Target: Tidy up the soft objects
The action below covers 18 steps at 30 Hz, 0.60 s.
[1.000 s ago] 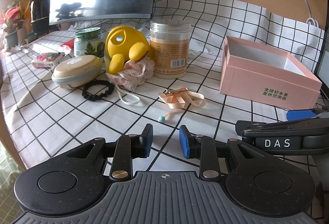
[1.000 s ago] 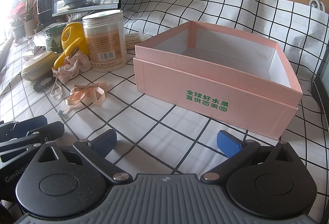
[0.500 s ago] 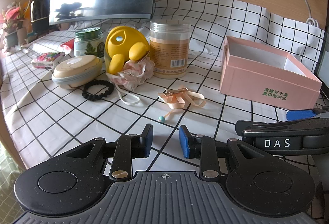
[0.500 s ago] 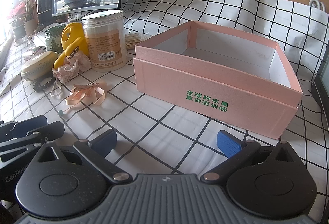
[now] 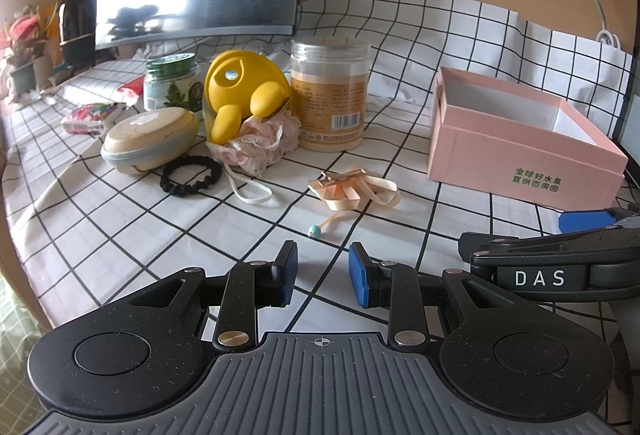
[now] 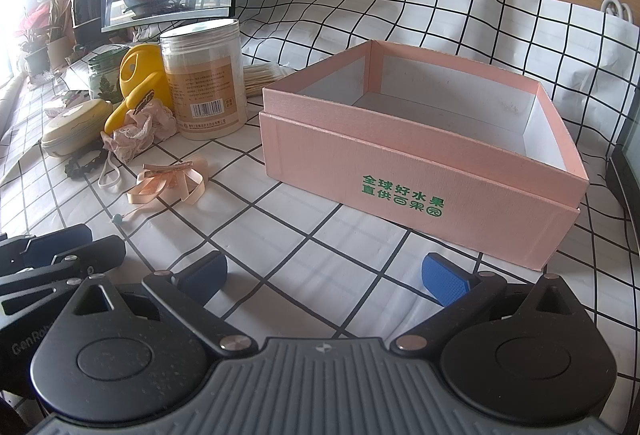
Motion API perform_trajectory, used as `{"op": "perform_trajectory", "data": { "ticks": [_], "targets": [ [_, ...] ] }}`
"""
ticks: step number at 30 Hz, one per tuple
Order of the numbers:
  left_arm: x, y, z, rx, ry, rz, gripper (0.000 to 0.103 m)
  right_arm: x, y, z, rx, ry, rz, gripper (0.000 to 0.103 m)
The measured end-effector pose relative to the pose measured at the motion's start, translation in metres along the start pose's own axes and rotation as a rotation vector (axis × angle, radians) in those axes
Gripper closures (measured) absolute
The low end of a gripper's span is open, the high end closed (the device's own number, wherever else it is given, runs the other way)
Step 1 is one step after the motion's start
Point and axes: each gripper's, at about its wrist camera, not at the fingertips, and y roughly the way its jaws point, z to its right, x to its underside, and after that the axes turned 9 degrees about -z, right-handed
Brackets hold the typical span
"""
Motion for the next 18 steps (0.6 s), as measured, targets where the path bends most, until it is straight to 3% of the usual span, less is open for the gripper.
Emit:
{"op": "perform_trajectory", "data": {
  "ticks": [5, 8, 13, 18],
  "targets": [
    [-0.002, 0.001, 0.000, 0.003, 0.020, -0.013, 0.071, 0.003, -0.001, 0.001, -0.001, 0.001, -0.003, 0.000],
    [-0.007, 0.002, -0.008, 0.043, 0.021, -0.046, 0.071, -0.004, -0.001, 0.003, -0.006, 0.000, -0.088, 0.000],
    [-0.025, 0.007, -0.040, 0.204, -0.010, -0.148, 0.079, -0.017, 0.004, 0.001, -0.003, -0.004, -0.169, 0.000],
    [-0.049, 0.020, -0.084, 0.385, -0.101, -0.323, 0.079, -0.025, 0.005, -0.001, 0.009, 0.011, -0.240, 0.000]
  ]
}}
